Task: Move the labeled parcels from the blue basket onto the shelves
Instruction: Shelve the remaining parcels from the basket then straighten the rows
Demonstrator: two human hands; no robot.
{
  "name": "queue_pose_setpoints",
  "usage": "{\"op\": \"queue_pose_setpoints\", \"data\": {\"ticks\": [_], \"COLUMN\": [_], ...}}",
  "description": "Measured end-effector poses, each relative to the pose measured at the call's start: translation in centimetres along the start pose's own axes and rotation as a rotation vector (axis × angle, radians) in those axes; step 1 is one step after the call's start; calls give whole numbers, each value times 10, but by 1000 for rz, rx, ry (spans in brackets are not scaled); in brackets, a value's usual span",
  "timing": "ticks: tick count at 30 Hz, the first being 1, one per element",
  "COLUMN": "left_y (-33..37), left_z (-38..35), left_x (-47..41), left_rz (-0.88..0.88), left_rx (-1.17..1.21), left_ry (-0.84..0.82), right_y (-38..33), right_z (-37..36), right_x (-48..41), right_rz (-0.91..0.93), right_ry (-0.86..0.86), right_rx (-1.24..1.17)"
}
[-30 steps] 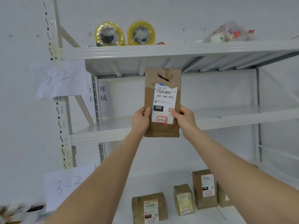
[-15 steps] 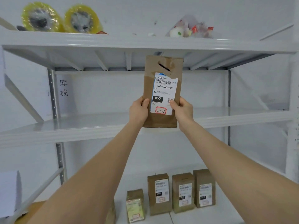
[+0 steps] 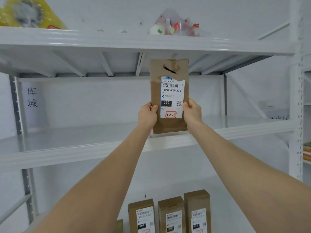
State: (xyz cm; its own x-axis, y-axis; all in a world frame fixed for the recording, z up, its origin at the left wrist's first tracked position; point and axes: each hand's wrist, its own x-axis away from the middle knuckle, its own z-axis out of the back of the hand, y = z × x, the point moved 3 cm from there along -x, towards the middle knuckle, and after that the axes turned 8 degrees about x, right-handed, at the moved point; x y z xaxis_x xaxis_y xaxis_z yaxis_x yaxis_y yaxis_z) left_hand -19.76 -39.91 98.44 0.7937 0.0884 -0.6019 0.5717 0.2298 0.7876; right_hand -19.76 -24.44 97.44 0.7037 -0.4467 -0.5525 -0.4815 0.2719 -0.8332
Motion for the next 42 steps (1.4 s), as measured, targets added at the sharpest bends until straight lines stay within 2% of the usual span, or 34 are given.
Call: {"op": "queue_pose_setpoints", "data": {"ticks": [13,19,23,27,32,42], "left_y": [-16,-17,-17,-20,-24,-37], "left_z": [-83,-115,-122,-123,-123,-119], "left_x": [-34,-27,-20,-14,-13,-33], "left_rz": [90,98,105,135,152,186], "left_rx": [43,-29,-57,-108,-199,-248], "left_ry": [-4,38,40,33,50,8], "right_y": [48,70,76,84,90,97], "right_z": [39,58,67,74,75,63], "right_x": [-68,-87,-94,-94,-93,-104], "right_rz": [-36,-55,-43,-9,23,-11], "right_ry": [16,-137,-294,-377,-378,-393], "right_rx": [-1,21,96,225,344,370]}}
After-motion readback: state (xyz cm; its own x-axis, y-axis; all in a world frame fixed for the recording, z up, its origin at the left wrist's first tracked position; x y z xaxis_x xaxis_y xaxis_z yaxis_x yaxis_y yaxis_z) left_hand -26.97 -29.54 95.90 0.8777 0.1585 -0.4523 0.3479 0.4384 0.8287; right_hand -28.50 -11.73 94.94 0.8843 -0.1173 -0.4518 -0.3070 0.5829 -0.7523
